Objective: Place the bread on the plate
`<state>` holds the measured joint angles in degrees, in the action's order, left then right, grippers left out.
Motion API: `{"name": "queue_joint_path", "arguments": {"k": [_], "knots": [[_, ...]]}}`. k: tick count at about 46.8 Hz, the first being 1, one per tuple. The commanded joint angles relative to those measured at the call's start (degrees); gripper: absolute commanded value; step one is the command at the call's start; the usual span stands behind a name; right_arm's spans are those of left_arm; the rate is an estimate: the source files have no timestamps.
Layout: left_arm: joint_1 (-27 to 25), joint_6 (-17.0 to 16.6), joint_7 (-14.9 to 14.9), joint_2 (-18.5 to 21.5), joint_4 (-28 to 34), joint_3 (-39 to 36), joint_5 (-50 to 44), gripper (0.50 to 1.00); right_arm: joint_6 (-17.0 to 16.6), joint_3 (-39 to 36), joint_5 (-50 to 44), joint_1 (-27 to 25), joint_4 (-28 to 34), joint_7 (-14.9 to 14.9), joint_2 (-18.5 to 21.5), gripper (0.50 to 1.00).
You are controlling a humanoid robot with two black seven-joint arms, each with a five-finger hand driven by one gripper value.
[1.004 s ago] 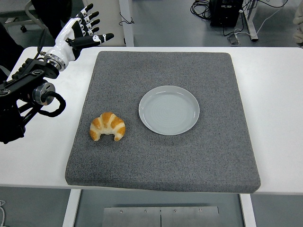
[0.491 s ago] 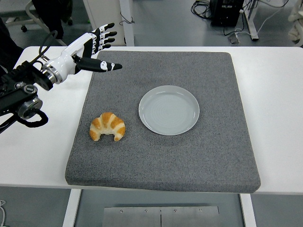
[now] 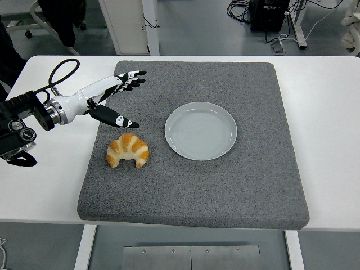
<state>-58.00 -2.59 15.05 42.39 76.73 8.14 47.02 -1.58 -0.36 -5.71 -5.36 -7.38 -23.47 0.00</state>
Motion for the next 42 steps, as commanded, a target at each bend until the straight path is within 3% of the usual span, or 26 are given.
{"name": "queue_joint_path", "arguments": {"k": [1,9,42], "knots": [[0.1,0.2,0.2,1.6,1.5,-0.1,0.8,0.977,0.0,0.0,0.0,0.0,0.0,0.0,0.0,1.0],[-0.3,0.2,0.1,4.5,6.0,-0.1,1.8,0.977,0.0,0.0,0.0,0.0,0.0,0.0,0.0,1.0],[0.3,-0.4,0.0,5.0,6.1,-4.4,13.7,0.974,0.0,0.0,0.0,0.0,0.0,0.0,0.0,1.0]]}}
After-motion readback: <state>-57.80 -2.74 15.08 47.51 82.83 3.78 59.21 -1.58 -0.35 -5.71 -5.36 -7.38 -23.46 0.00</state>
